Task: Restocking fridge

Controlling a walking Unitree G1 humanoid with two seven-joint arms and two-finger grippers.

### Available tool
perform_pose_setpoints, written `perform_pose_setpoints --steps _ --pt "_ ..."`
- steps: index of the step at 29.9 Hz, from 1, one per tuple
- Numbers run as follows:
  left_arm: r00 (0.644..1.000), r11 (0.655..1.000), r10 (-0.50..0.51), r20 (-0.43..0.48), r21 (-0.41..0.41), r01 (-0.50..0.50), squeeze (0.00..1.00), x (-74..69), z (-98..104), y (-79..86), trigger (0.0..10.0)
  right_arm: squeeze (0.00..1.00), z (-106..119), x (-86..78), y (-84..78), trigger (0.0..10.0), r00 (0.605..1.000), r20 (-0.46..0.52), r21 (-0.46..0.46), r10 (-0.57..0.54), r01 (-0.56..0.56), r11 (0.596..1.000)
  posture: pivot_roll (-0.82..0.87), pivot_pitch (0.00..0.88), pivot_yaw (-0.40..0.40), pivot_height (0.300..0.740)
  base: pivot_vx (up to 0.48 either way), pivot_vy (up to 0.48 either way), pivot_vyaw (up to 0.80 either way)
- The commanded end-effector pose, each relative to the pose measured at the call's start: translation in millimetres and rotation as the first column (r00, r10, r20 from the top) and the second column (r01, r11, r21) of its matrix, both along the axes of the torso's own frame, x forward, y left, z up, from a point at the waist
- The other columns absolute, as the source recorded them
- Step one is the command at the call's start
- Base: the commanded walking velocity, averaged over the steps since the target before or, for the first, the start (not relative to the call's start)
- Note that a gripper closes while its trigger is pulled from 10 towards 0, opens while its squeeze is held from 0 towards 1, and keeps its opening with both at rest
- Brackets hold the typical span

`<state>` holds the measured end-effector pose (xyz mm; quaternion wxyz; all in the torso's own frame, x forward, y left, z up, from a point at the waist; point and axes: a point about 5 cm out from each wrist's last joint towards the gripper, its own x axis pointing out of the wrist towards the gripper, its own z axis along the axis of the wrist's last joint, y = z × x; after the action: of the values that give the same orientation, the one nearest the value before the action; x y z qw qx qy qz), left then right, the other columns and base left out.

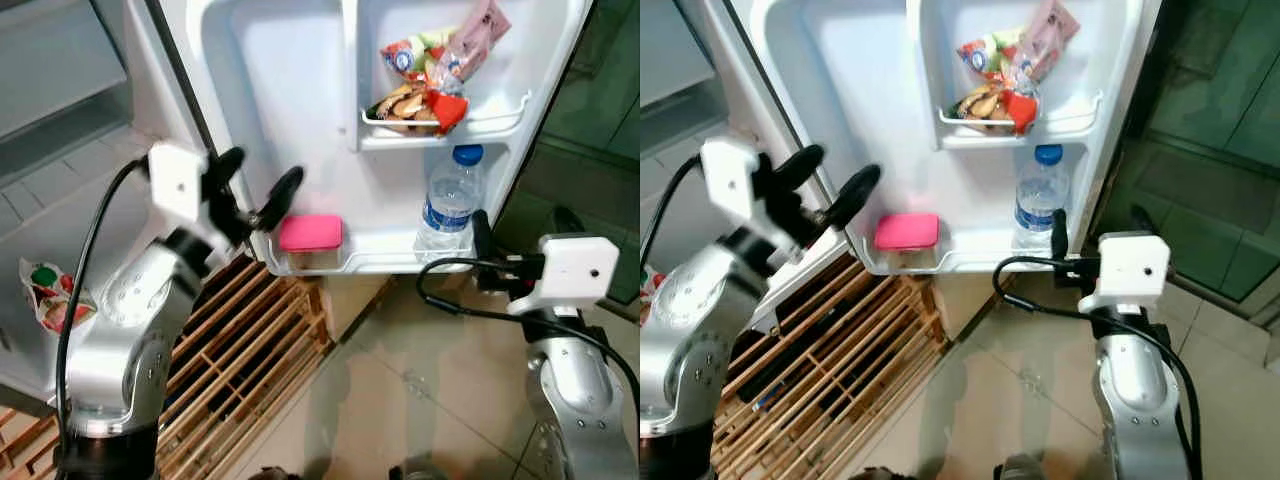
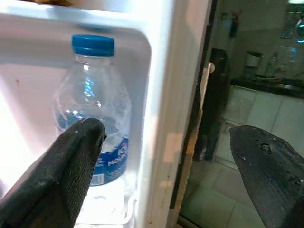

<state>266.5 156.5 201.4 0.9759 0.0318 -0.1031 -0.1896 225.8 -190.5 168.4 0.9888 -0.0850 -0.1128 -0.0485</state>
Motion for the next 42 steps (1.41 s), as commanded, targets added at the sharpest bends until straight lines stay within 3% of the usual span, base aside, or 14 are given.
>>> perform_pose_setpoints --steps 1,2,6,13,22,27,35,37,42 --pt "0.995 0.989 0.099 0.02 0.112 -0.1 0.0 1.8 -20 6.2 10.0 0.01 1 -1.1 -4.4 10.0 0.999 0.016 0.035 -0.032 0.032 0.999 -0.22 0.024 0.093 0.74 0.0 0.0 0.0" --pt "0.99 0.981 0.141 0.004 0.133 -0.141 0.0 4.9 -31 9.6 10.0 0.02 -1 -1.1 -7.0 10.0 0.999 0.021 0.028 -0.045 0.045 0.999 -0.23 0.023 0.091 0.74 0.0 0.0 0.0" --pt "0.981 0.972 0.192 0.033 0.132 -0.195 0.0 11.2 -41 7.8 10.0 0.01 -7 0.0 -15.1 10.0 0.996 0.018 0.028 -0.09 0.089 0.996 -0.24 0.013 0.082 0.74 0.0 0.0 0.0" --pt "0.98 0.98 0.179 0.089 0.07 -0.186 0.0 10.3 -33 -3.3 10.0 0.0 -13 -2.0 -21.5 10.0 0.995 -0.002 -0.002 -0.099 0.099 0.995 -0.26 0.012 0.085 0.74 0.0 0.0 0.0" --pt "0.979 0.987 0.157 0.133 0.014 -0.16 0.0 8.0 -30 -8.0 10.0 0.0 -7 0.5 -15.9 10.0 0.999 0.016 0.005 -0.05 0.05 0.999 -0.26 0.008 0.082 0.74 0.0 -0.434 0.0" --pt "0.976 0.99 0.117 0.184 0.052 -0.128 0.0 0.2 -25 -11.5 10.0 0.01 19 -0.6 7.1 10.0 0.989 0.116 0.002 0.098 -0.098 0.995 -0.26 0.008 0.077 0.74 -0.371 -0.21 0.0" --pt "0.97 0.993 0.084 0.228 0.061 -0.1 0.0 -2.1 -22 -15.5 10.0 0.01 25 -1.6 18.2 10.0 0.973 0.129 0.027 0.191 -0.196 0.98 -0.26 0.0 0.078 0.74 -0.323 0.0 0.0" --pt "0.97 0.993 0.079 0.23 0.063 -0.096 0.0 -1.7 -22 -16.2 10.0 0.02 28 -1.3 22.1 10.0 0.959 0.123 0.055 0.255 -0.264 0.963 -0.27 0.0 0.081 0.74 0.0 0.0 0.0" --pt "0.982 0.991 0.085 0.17 0.086 -0.1 0.0 8.4 -30 -21.8 10.0 0.01 34 5.6 26.7 10.0 0.925 0.092 0.052 0.367 -0.373 0.926 -0.27 0.0 0.085 0.74 0.0 0.0 0.0"
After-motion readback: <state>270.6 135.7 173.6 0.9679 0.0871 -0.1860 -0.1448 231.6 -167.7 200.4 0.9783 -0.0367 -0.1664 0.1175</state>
